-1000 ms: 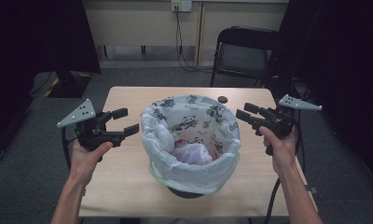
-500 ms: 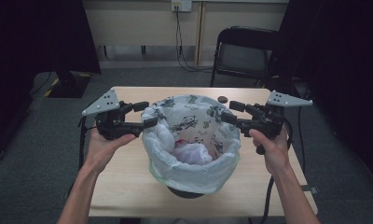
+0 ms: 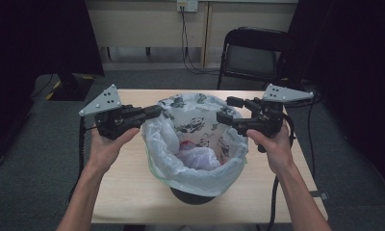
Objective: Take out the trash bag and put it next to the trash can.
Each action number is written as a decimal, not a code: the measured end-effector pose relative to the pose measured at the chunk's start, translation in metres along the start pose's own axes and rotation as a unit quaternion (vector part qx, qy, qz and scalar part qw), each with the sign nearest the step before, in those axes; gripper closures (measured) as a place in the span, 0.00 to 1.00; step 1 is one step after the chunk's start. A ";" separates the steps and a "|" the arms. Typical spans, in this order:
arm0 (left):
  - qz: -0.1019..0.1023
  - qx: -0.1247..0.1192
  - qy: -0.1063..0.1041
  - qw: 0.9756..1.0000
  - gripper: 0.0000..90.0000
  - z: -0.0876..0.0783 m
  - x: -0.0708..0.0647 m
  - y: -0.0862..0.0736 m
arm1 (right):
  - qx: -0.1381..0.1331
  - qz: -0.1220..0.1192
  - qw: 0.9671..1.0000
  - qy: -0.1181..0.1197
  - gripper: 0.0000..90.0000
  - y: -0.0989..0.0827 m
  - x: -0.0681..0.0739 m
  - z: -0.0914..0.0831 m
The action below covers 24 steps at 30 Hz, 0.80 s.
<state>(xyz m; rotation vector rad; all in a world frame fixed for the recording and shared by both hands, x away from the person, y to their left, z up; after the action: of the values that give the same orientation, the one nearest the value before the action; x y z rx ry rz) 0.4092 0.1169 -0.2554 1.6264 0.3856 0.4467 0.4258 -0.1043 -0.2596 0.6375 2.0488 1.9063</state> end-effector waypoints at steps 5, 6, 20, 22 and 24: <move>0.008 -0.021 -0.023 0.999 0.98 0.005 -0.014 0.025 | 0.000 -0.022 0.999 0.035 0.26 0.025 0.023 0.019; 0.011 -0.022 -0.027 0.999 0.98 0.006 -0.016 0.027 | 0.002 -0.025 0.999 0.040 0.25 0.029 0.027 0.024; 0.002 -0.047 -0.002 0.999 0.98 0.014 -0.002 0.041 | 0.048 0.009 0.984 0.172 0.26 0.015 0.083 0.082; 0.006 -0.047 0.001 0.999 0.98 0.015 0.000 0.041 | 0.053 0.005 0.983 0.174 0.25 0.012 0.088 0.085; 0.003 -0.048 0.002 0.999 0.98 0.019 0.002 0.040 | 0.057 0.002 0.983 0.172 0.27 0.011 0.089 0.088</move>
<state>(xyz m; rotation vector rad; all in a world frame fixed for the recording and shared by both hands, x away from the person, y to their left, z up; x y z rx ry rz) 0.4193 0.0975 -0.2166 1.5342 0.3572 0.4664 0.3922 0.0164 -0.2489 0.3531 2.3779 2.0288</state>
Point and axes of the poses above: each handheld gripper's, and its own axes: z roughly forward along the jaws, y roughly out of its top, x roughly to its left, the point moved 9 cm from there along z, roughly forward along the jaws, and after that the axes turned 5 degrees about -x, right-handed, at the moved point
